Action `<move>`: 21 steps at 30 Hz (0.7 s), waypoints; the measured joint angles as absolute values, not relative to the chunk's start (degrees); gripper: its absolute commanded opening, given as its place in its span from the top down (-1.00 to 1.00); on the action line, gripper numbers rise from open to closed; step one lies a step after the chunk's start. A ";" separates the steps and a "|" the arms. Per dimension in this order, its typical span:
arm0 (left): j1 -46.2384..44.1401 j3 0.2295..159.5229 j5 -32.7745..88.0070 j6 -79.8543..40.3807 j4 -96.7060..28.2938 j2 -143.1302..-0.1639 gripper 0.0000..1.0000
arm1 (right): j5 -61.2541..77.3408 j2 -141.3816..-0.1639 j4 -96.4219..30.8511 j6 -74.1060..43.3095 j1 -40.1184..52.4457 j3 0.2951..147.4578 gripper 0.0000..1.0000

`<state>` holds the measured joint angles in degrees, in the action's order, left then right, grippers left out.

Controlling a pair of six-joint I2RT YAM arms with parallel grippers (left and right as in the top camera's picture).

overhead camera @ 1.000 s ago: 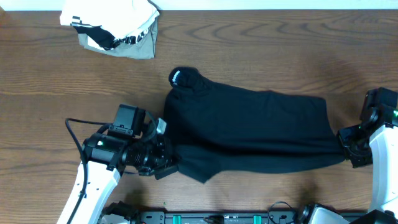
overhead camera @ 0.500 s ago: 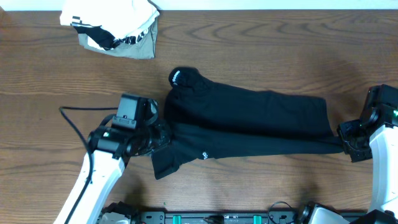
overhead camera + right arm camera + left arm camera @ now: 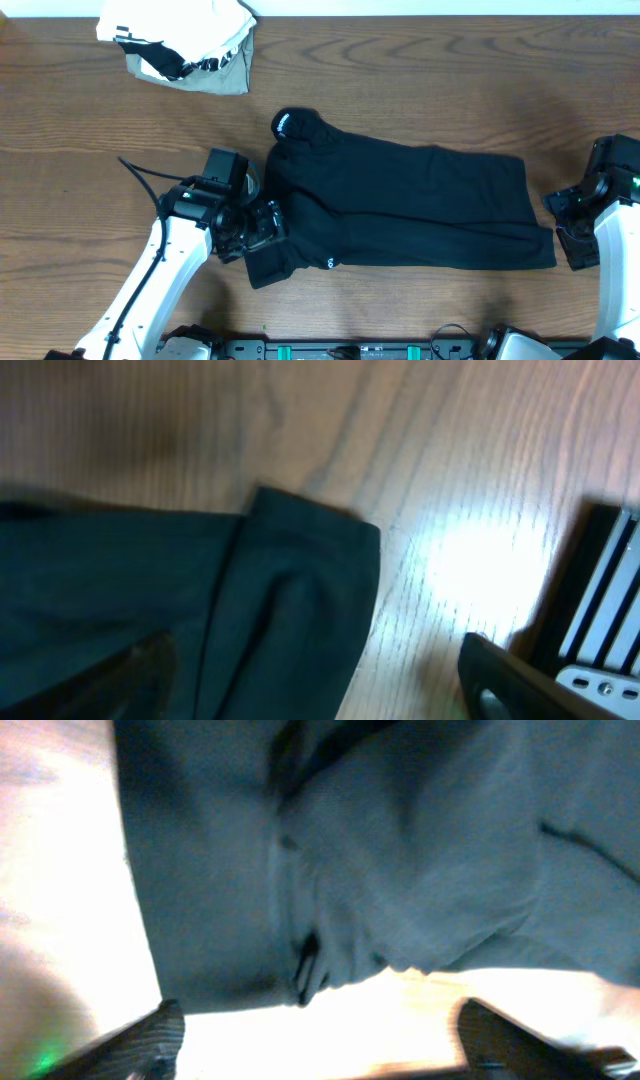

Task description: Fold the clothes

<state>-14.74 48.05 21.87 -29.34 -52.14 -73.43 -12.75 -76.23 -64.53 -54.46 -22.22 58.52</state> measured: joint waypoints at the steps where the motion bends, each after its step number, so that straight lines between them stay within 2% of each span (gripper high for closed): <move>1: -14.72 48.05 21.65 -29.02 -53.32 -73.34 -0.92 | -12.12 -76.23 -64.12 -53.06 -22.22 58.52 -0.83; 5: -14.72 48.07 19.66 -28.16 -58.39 -73.23 -0.94 | -5.50 -76.23 -60.97 -44.45 -22.20 58.52 -0.84; 8: -14.72 48.07 18.76 -28.03 -60.73 -73.23 -0.95 | 2.24 -76.23 -58.63 -35.75 -21.30 58.52 -0.97; 10: -14.72 48.07 18.44 -27.99 -61.28 -73.23 -0.95 | 7.53 -76.23 -57.41 -30.22 -19.38 58.52 -0.99; 14: -14.72 47.88 17.80 -27.99 -60.51 -73.23 -0.95 | 15.97 -76.23 -56.47 -22.50 -13.08 58.52 -0.98; 21: -14.72 42.17 17.61 -28.51 -56.88 -73.17 -0.96 | 20.67 -76.25 -55.16 -18.79 1.72 58.52 -0.98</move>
<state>-14.72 42.17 17.61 -28.51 -56.88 -73.17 20.67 -76.25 -55.16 -18.79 1.72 58.52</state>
